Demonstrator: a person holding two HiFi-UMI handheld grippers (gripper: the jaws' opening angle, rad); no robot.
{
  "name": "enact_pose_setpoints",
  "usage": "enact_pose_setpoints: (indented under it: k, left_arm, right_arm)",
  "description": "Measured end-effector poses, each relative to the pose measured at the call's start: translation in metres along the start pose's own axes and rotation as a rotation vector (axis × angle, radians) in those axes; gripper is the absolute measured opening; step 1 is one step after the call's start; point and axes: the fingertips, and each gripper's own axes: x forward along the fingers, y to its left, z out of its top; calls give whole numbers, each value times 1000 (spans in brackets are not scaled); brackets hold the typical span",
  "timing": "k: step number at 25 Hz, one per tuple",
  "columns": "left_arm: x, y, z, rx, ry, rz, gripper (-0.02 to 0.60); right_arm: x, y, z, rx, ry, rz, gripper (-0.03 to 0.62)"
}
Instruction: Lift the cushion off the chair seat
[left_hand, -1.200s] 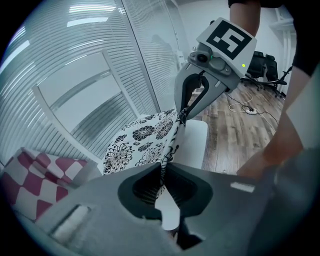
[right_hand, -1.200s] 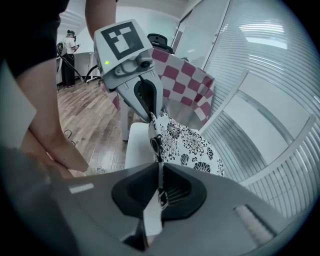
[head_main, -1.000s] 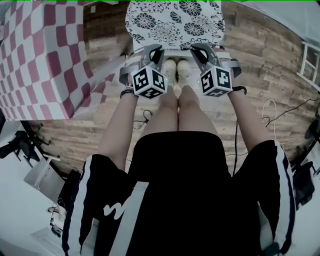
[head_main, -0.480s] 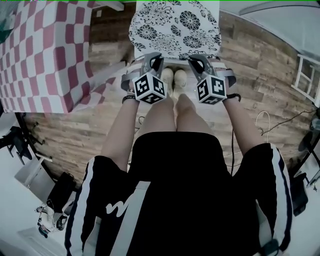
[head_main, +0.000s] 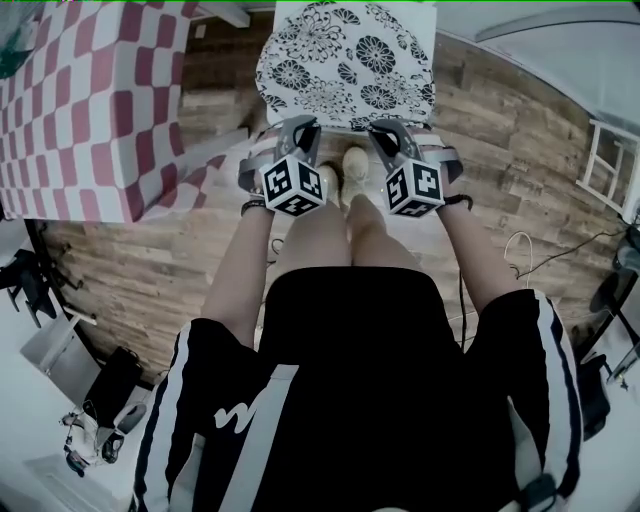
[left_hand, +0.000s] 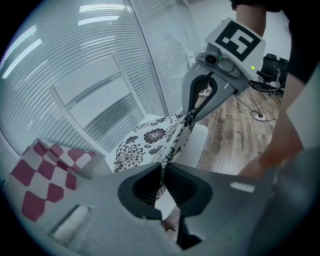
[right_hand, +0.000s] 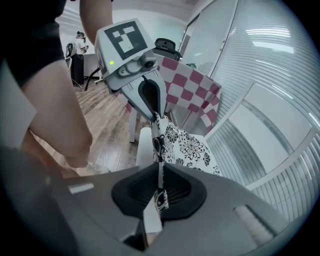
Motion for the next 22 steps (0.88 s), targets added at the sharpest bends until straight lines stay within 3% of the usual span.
enact_pose_setpoints:
  k: [9, 22]
  left_arm:
    - [-5, -19, -4, -30, -13, -7, 20]
    - [-21, -39, -15, -7, -44, -6, 20]
  right_arm:
    - [-5, 14, -5, 32, 9, -8, 9]
    - [-11, 43, -1, 17, 22, -34, 9]
